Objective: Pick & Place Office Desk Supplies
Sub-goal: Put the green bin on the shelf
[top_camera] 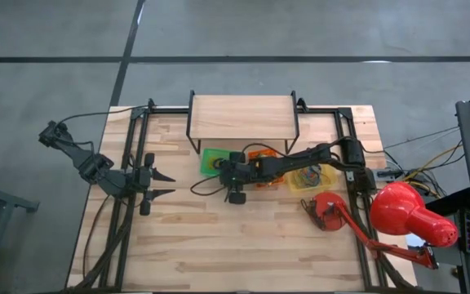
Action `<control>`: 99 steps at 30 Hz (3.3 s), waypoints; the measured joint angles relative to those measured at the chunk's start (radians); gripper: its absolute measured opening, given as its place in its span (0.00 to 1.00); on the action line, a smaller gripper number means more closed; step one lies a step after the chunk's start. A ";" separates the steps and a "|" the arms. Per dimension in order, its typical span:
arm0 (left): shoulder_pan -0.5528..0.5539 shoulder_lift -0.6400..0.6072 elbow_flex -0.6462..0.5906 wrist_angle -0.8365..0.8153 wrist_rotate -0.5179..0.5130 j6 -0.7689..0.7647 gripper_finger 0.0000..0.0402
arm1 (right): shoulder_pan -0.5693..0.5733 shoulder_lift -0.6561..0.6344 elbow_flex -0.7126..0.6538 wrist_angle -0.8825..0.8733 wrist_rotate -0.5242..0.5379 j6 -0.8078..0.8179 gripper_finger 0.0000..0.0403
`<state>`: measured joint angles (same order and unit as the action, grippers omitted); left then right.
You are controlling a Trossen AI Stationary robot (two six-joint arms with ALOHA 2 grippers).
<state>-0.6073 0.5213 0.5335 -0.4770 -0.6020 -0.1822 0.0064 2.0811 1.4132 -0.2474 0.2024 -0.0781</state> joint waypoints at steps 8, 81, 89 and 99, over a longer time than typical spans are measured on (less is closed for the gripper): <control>0.000 0.000 0.000 0.000 0.000 0.000 0.35 | 0.000 0.000 0.000 0.000 0.008 0.000 0.17; 0.000 0.000 0.000 0.000 0.000 0.000 0.35 | 0.168 -0.002 0.508 -0.587 0.304 0.608 0.03; 0.000 0.000 0.000 0.000 0.000 0.000 0.35 | 0.167 -0.002 0.641 -0.808 0.382 0.660 0.03; 0.000 0.000 0.000 0.000 0.000 0.000 0.35 | 0.119 -0.002 0.689 -0.769 0.430 0.614 0.03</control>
<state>-0.6075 0.5209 0.5335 -0.4767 -0.6022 -0.1822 0.1257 2.0789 2.1026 -1.0164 0.6326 0.5360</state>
